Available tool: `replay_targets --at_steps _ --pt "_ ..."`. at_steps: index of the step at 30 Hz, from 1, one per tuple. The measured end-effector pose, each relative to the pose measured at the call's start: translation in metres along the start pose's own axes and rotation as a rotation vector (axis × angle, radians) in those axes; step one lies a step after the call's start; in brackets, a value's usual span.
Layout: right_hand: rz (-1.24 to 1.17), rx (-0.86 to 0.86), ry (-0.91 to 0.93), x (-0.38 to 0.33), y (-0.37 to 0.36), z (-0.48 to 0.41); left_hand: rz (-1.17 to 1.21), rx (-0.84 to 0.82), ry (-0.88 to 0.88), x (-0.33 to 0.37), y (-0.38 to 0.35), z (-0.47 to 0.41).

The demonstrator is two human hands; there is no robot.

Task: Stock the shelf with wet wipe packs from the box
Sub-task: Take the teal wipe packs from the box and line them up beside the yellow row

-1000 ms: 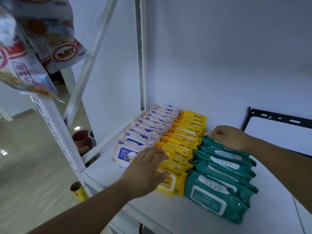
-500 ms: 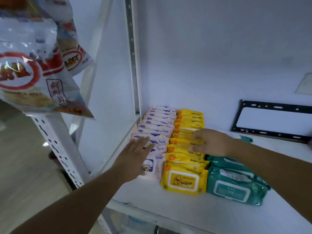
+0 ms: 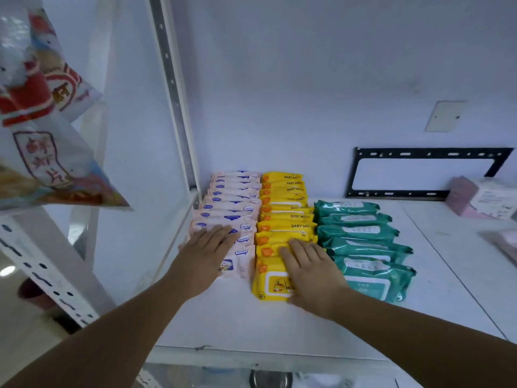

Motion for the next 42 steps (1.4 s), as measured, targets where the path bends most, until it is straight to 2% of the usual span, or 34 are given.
replay_targets --at_steps 11,19,23,27,31,35,39,42 --pt "-0.016 0.01 -0.104 0.017 -0.005 -0.039 0.036 -0.036 0.02 -0.003 -0.005 0.006" --pt "0.022 -0.035 -0.197 0.02 -0.005 -0.032 0.061 -0.022 0.009 -0.006 0.001 0.01" --pt "0.044 -0.063 -0.176 0.02 -0.002 -0.025 0.061 -0.024 0.038 -0.004 0.005 0.01" --pt "-0.046 -0.028 -0.133 0.032 0.008 -0.002 0.102 -0.013 0.069 -0.004 0.004 0.012" --pt "-0.054 -0.01 -0.089 0.063 0.017 0.043 0.197 0.09 0.129 0.003 0.021 0.014" --pt "-0.023 -0.023 -0.188 0.116 0.016 0.092 0.291 0.246 0.042 0.052 0.063 -0.004" --pt "-0.045 -0.045 -0.237 0.153 0.009 0.116 0.334 0.215 -0.114 0.132 0.087 -0.036" --pt "-0.23 0.027 -0.255 0.176 0.019 0.11 0.317 0.161 -0.205 0.192 0.091 -0.058"
Point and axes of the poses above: each hand's wrist, its own z-axis away from the middle knuckle, its own y-axis out of the back of the hand, x = y × z, the point moved 9 cm from there along -z, towards the middle knuckle, and after that the axes turned 4 degrees about -z, right-handed, at the moved point
